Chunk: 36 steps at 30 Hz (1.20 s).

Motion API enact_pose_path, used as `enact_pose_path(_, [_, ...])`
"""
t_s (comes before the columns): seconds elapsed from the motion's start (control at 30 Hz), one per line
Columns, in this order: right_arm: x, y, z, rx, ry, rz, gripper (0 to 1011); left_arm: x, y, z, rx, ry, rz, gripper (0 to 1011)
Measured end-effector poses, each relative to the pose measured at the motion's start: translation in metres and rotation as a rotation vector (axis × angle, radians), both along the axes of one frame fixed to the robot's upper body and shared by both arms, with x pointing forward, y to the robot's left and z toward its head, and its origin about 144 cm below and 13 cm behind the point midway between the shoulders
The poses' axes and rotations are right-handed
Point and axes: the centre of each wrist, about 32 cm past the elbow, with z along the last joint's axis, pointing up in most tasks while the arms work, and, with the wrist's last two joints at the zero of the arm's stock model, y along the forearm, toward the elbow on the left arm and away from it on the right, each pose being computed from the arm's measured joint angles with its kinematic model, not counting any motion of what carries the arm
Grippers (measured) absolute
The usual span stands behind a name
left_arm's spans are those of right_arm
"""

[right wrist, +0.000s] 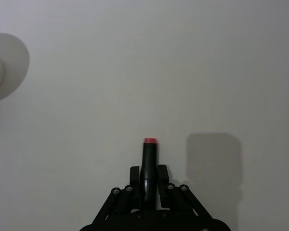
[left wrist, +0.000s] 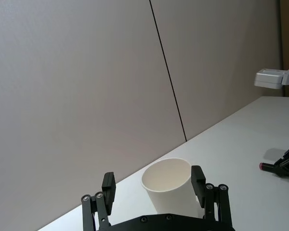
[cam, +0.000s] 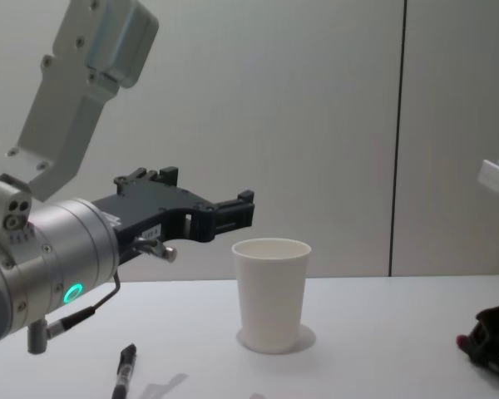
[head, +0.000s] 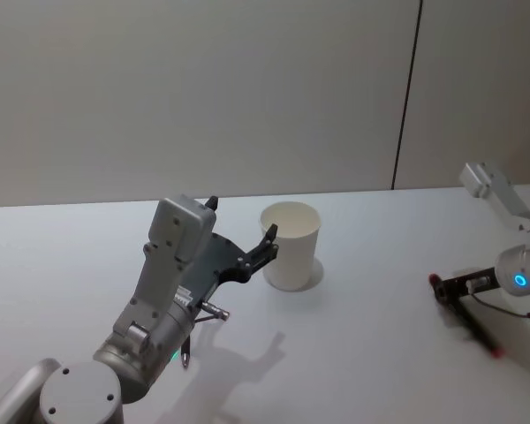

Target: Place the pen into the pen holder.

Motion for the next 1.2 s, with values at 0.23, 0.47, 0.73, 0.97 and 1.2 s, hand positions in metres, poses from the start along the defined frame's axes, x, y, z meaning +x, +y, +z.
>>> enact_pose_path(0.23, [0.001, -0.002, -0.001, -0.01, 0.003, 0.0, 173, 0.0, 0.0, 0.0, 0.0, 0.0, 0.0, 1000])
enact_pose_path(0.47, [0.002, -0.003, -0.002, -0.014, -0.009, 0.003, 173, 0.0, 0.0, 0.0, 0.0, 0.0, 0.0, 1000])
enact_pose_path(0.73, [-0.003, -0.003, 0.0, -0.01, -0.066, 0.012, 173, 0.0, 0.0, 0.0, 0.0, 0.0, 0.0, 1000])
enact_pose_path(0.97, [-0.01, -0.003, 0.002, 0.002, -0.148, 0.023, 172, 0.0, 0.0, 0.0, 0.0, 0.0, 0.0, 1000])
enact_pose_path(1.2, [-0.02, -0.002, 0.004, 0.016, -0.255, 0.037, 173, 0.0, 0.0, 0.0, 0.0, 0.0, 0.0, 1000])
